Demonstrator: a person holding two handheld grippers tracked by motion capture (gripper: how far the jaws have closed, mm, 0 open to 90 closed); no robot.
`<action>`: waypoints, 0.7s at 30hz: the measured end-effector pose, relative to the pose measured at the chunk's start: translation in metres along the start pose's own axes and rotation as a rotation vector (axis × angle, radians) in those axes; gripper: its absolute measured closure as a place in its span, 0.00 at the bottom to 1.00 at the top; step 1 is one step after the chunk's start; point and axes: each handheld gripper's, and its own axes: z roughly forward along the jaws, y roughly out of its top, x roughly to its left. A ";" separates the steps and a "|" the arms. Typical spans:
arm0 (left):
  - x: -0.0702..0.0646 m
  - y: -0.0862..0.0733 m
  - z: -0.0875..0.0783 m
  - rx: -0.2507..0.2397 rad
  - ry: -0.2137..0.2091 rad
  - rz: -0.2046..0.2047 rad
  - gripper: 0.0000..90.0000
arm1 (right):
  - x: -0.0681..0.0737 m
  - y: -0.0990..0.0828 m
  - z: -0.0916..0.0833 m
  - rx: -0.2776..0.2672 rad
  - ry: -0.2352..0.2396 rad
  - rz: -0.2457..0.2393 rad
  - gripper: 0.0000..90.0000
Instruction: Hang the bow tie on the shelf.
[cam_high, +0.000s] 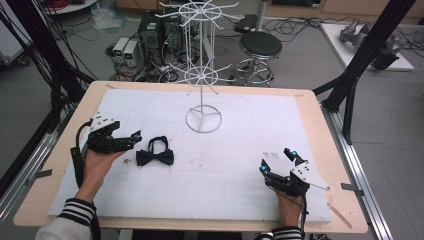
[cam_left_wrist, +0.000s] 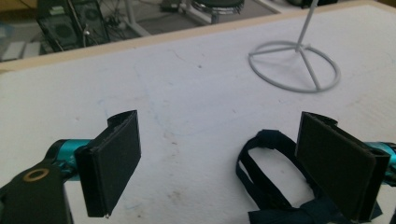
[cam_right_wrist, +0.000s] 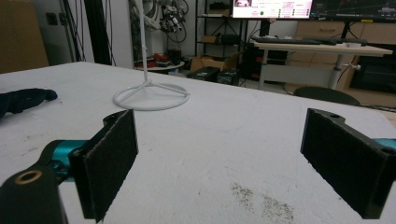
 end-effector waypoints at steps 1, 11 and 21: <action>-0.002 0.001 0.002 0.016 -0.002 0.004 0.16 | 0.000 0.000 0.000 0.000 0.000 0.000 0.11; -0.014 0.011 0.025 0.167 -0.036 0.039 0.17 | 0.000 0.000 0.000 0.000 -0.002 0.001 0.11; -0.014 0.010 0.044 0.325 -0.038 0.050 0.23 | -0.001 0.000 0.000 -0.004 -0.003 0.002 0.11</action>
